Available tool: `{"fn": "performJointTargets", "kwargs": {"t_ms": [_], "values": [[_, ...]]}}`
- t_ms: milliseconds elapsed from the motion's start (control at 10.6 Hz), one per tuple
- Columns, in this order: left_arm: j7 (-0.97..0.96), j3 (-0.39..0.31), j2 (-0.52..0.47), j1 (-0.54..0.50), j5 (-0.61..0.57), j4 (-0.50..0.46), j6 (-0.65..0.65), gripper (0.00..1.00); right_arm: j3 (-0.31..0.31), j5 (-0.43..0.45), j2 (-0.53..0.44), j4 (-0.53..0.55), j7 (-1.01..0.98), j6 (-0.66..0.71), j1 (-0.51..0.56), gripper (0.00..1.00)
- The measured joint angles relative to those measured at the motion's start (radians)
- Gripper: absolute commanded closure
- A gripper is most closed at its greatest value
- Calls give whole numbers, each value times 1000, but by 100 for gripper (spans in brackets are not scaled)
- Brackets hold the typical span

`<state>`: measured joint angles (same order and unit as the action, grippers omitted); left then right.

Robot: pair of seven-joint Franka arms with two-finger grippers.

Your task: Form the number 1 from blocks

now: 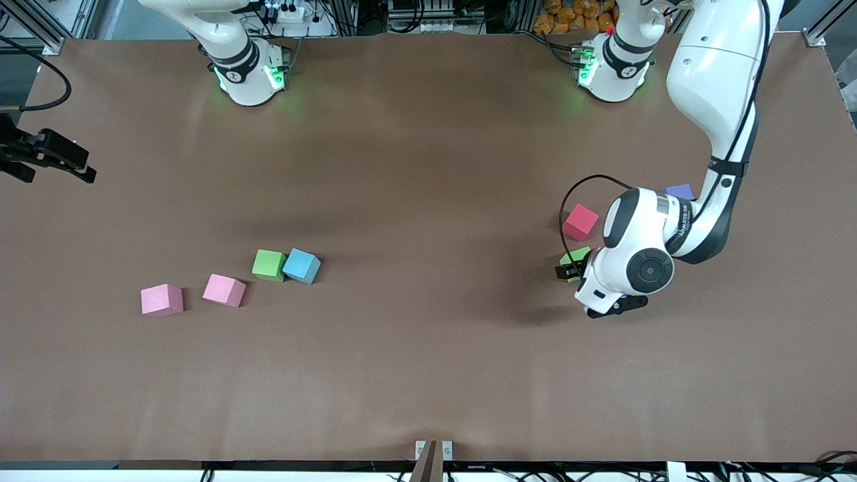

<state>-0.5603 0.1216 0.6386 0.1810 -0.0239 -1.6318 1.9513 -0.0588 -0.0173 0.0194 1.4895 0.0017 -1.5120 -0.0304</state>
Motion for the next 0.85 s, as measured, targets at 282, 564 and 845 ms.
{"fn": "performJointTargets", "kwargs": {"t_ms": [282, 564, 845], "values": [[-39, -4, 21, -1, 0, -1, 0, 0, 1, 0, 26, 17, 1, 0, -27, 0], [-49, -4, 37, 1, 0, -1, 2, 0, 1, -16, 64, 21, 2, -11, -38, 0], [-49, -4, 60, 1, 0, -1, 6, 90, 1, -38, 91, 21, 2, -20, -38, 0]]}}
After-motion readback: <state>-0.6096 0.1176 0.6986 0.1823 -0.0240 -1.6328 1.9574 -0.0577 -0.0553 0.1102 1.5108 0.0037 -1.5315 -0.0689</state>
